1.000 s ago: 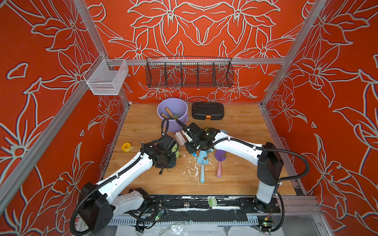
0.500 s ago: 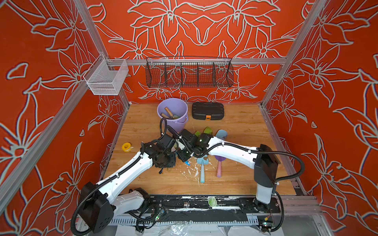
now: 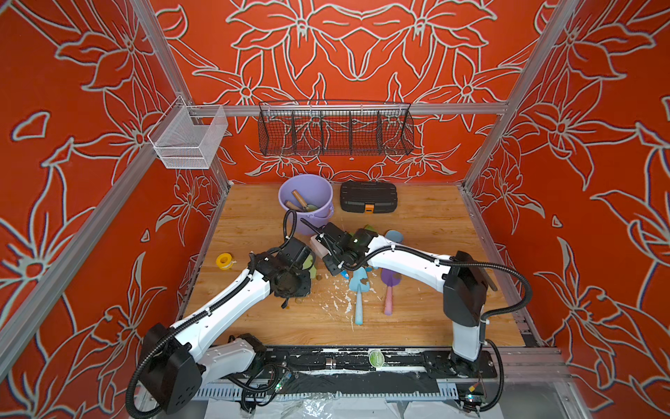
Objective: Brush the soil off the hand trowel and place it into the bucket
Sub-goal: Brush off the soil from the hand trowel.
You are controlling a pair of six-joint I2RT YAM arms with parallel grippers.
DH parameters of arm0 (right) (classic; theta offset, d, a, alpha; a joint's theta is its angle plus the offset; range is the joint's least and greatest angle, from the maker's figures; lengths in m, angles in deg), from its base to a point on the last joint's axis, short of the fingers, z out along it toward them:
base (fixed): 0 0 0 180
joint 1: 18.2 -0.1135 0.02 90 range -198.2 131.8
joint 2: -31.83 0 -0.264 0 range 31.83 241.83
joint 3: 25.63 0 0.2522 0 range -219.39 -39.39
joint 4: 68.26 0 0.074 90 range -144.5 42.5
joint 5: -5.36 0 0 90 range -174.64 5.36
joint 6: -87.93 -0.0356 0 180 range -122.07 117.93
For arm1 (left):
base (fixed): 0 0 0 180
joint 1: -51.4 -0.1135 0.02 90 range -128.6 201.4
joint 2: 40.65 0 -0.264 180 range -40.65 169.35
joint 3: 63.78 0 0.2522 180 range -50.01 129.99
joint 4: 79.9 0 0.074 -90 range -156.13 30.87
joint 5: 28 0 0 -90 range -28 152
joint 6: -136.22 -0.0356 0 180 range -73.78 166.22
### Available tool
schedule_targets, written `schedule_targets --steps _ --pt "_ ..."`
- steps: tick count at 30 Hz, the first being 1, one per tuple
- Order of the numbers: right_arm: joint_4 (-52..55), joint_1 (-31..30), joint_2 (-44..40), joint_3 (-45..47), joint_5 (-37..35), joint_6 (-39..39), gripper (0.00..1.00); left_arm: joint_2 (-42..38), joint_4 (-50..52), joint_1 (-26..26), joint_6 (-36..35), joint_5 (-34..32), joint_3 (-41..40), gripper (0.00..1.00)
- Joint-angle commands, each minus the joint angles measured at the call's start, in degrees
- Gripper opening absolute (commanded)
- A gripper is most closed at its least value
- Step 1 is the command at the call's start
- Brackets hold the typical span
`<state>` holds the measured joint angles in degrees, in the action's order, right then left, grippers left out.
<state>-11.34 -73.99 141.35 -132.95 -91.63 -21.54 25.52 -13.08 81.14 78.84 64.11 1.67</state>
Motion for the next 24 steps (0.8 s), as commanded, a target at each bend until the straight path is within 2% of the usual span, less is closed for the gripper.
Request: schedule_targets --steps 1,6,14,19,24 --pt "-1.81 -0.37 -5.54 0.83 3.65 0.54 0.00 -0.08 0.29 -0.58 0.51 -1.31 0.28 0.00" --pt "-1.06 -2.40 -5.56 0.48 8.31 -0.22 0.00 0.14 0.10 -0.99 0.59 -1.20 0.41 0.00" --pt "-4.42 -3.61 -0.45 -1.47 13.71 -1.52 0.00 -0.06 -0.81 -1.06 0.46 -0.35 0.64 0.00" --pt "-3.28 -3.17 2.52 -2.94 10.97 -0.84 0.00 0.03 -0.88 -1.19 0.50 -0.26 0.50 0.00" --pt "-1.44 -1.06 3.47 -1.90 5.07 -1.00 0.00 -0.33 -1.12 -1.35 0.55 -0.35 0.03 0.00"
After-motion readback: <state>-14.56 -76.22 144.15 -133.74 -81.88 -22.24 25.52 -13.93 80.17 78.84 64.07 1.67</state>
